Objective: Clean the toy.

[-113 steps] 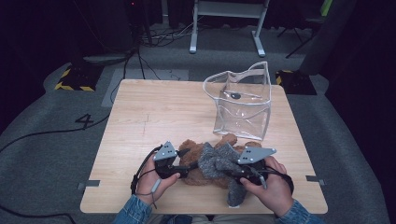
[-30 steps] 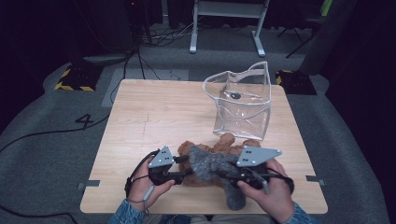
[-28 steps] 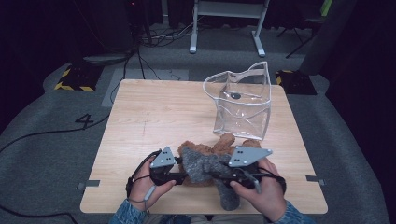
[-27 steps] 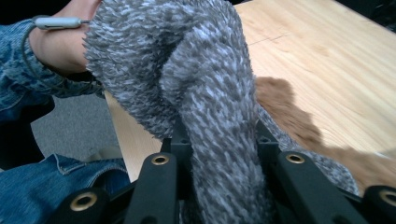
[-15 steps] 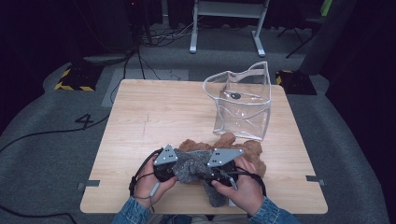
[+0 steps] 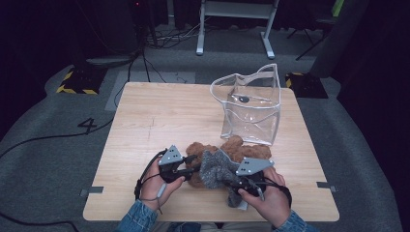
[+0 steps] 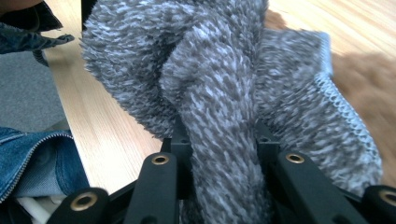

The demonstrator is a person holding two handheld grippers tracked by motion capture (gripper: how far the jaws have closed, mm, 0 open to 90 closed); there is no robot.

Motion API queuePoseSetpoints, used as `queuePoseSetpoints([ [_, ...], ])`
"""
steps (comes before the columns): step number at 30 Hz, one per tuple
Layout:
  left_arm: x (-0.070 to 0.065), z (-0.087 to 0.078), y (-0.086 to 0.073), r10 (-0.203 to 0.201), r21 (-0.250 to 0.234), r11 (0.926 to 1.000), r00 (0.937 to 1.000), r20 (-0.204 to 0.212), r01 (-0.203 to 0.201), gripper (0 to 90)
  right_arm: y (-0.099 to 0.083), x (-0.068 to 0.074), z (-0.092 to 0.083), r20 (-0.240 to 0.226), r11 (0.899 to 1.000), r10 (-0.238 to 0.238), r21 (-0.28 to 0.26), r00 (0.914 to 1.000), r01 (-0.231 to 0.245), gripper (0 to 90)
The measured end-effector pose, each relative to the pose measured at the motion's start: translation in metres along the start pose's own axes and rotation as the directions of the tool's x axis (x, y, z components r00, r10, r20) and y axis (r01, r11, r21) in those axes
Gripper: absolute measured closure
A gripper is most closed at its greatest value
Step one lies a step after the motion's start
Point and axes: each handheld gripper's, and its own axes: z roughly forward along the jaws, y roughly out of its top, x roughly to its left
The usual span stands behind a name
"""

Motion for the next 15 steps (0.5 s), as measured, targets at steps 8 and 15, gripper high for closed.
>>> queuePoseSetpoints([
  [8,0.002,0.001,0.001,-0.006,-0.001,1.0,1.0,0.005,0.006,59.8,-0.026,-0.009,-0.026,0.028,0.998,0.056,0.019,0.998,-0.057,71.1],
  [15,0.002,0.001,0.001,-0.002,-0.002,1.0,1.0,0.0,0.002,59.7,-0.048,-0.025,-0.044,0.068,0.992,0.121,0.023,0.9903,-0.123,71.3],
])
